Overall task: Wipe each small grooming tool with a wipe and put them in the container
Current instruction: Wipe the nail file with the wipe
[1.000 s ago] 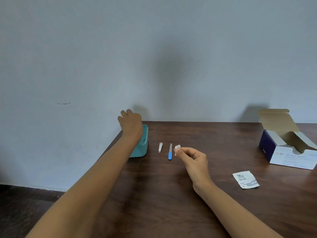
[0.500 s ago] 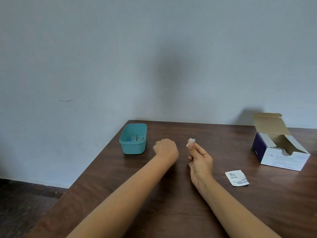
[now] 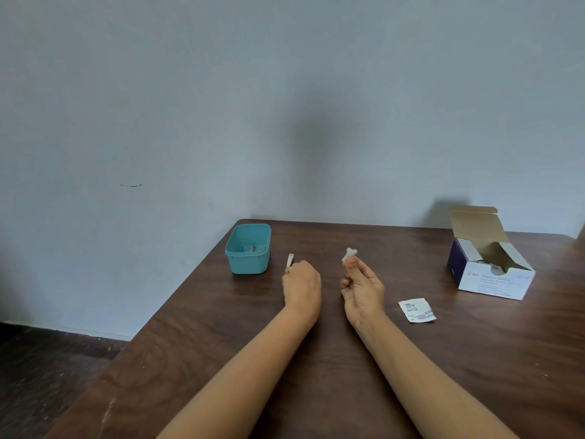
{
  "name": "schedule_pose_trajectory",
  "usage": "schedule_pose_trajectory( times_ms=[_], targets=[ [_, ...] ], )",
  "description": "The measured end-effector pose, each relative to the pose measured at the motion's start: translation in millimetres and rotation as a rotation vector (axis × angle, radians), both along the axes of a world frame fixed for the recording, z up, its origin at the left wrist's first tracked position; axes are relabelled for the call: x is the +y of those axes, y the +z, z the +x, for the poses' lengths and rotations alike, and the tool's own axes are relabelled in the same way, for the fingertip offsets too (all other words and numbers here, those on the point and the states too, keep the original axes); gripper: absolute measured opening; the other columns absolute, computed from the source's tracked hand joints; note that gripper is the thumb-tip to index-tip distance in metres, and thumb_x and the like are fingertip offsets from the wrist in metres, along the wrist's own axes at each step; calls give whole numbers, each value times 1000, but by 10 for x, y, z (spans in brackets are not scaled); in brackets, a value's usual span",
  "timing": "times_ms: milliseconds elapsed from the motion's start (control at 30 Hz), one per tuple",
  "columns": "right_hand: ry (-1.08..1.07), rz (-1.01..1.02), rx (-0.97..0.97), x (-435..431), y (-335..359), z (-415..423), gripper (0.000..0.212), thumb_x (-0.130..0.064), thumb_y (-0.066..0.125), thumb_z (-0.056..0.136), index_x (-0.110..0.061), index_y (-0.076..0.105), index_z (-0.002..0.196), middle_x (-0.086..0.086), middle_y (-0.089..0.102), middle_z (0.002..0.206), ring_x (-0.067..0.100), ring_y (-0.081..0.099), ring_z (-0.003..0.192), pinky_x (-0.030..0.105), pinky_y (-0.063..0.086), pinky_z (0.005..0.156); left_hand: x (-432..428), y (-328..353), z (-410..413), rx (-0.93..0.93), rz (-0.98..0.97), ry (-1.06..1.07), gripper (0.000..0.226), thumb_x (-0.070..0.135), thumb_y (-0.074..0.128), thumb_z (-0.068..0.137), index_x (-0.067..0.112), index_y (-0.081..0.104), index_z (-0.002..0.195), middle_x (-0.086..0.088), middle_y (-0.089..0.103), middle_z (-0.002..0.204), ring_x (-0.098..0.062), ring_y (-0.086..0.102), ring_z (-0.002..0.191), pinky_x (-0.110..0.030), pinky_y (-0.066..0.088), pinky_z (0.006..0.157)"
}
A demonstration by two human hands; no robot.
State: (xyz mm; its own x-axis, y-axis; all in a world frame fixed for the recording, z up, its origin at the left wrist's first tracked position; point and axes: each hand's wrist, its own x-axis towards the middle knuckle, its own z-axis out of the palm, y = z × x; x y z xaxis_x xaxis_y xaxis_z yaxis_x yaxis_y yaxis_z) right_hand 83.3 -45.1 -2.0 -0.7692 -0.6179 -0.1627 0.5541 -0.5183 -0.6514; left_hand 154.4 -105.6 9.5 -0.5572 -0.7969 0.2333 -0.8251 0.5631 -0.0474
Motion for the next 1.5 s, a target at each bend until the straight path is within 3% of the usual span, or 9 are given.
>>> schedule_pose_trajectory(
  times_ms=[100,200,300,367,633,800,1033,1233,1500],
  targets=[
    [41,-14,-2,105,5,22,8,-4,68,83,-10,66,88,-2,70,76,4,49,64,16,36,51,106,9,113,240,98,-86,24,9,53,94,5,49,117,-12,60,114,-23,62,103,-31,51,79],
    [73,0,0,242,5,30,7,-3,67,84,-9,66,87,-3,70,71,4,47,61,16,37,49,242,45,214,593,417,-119,17,9,54,93,13,49,109,-8,60,111,-20,62,97,-28,51,77],
    [112,61,46,429,14,23,7,-4,67,84,-9,67,90,1,68,78,4,48,57,17,37,49,456,53,325,875,610,-188,7,16,42,100,18,47,104,-6,60,108,-9,66,82,-20,54,70],
    [145,97,86,561,24,14,7,-6,66,85,-9,68,90,0,67,76,4,45,55,16,36,47,614,32,381,949,648,-257,9,17,38,101,18,47,104,-4,60,102,-4,65,71,-13,52,61],
    [240,118,158,1010,6,18,8,-3,60,87,-5,68,89,2,65,72,4,43,51,14,36,46,974,-186,543,900,572,-435,11,13,41,99,17,52,97,-2,59,96,-7,64,70,-20,55,66],
    [248,97,204,1082,-37,9,9,-4,59,86,-4,68,86,2,64,68,2,42,47,14,35,45,936,-210,583,893,510,-456,12,11,42,98,16,53,95,0,59,94,0,62,70,-15,52,64],
    [170,243,320,1131,-2,21,18,-13,68,80,-5,72,96,2,69,77,5,42,56,18,40,51,916,-201,580,894,445,-483,15,10,42,98,16,54,93,3,58,90,-3,60,72,-21,54,66],
    [154,269,373,1162,0,15,19,-14,67,84,-5,73,99,0,72,77,6,41,58,19,39,53,907,-204,557,840,427,-458,14,13,43,98,20,54,92,6,58,90,-5,61,71,-12,50,63],
    [153,265,339,1154,-2,-30,18,-13,66,86,-6,72,101,3,70,81,5,39,57,15,38,47,924,-175,565,860,396,-446,15,11,43,98,21,53,92,4,58,89,-5,61,69,-11,48,62]
  ],
)
